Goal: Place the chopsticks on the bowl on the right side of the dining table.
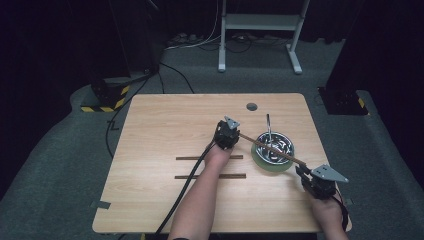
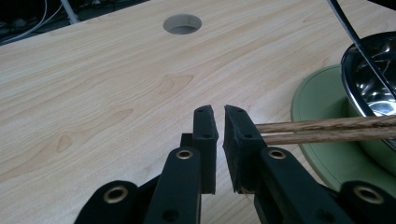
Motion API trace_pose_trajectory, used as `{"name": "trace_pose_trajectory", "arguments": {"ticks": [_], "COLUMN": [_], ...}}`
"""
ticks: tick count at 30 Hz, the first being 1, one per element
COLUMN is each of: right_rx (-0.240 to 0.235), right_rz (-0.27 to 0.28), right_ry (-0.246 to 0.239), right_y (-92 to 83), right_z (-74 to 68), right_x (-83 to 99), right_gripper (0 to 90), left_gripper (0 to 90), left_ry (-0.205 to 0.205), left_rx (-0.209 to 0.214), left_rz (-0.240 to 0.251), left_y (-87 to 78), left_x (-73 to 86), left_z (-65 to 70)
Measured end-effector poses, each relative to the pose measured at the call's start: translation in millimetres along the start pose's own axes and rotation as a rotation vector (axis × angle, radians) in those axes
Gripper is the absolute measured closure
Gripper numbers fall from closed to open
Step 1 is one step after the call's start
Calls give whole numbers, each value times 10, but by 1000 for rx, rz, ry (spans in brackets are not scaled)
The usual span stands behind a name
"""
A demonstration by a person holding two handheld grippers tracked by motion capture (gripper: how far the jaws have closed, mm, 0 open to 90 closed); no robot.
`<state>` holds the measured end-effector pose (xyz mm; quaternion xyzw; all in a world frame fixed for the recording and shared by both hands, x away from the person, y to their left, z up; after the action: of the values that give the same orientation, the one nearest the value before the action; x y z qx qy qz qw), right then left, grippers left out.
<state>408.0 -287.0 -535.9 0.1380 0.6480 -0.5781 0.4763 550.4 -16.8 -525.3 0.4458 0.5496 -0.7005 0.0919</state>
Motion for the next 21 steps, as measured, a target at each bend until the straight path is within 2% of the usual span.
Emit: {"name": "trace_pose_trajectory", "arguments": {"ticks": [1,8,14,19,21], "right_rx": [1,5,14,16,19], "right_rz": [2,4,5,4,4], "right_ry": [-4,12,23,25,25], "right_y": [0,-5,6,9,10], "right_z": [11,65,99,107,111], "right_x": [1,4,8,5,2], "right_gripper": [773,759,754,754,753], "left_gripper": [823,823,823,811,808], "left_ry": [-6,21,9,-15,-11], "left_rx": [0,3,-3,-21,-20], "left_rz": [0,-1,4,18,15], "left_y": [-11,-83,-101,-71,-34], "left_x": [6,56,88,55,44], "left_z": [5,55,58,-16,-21]}}
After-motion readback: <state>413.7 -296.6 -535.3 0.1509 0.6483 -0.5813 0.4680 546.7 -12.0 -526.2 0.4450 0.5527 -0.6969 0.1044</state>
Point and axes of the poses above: each handheld gripper's, and its own axes: y roughly forward along the jaws, x roughly out of its underside, z roughly to its right, the point moved 6 cm from there along y, roughly forward along the jaws, and after that the axes turned 9 degrees about -z, right-handed, at the moved point
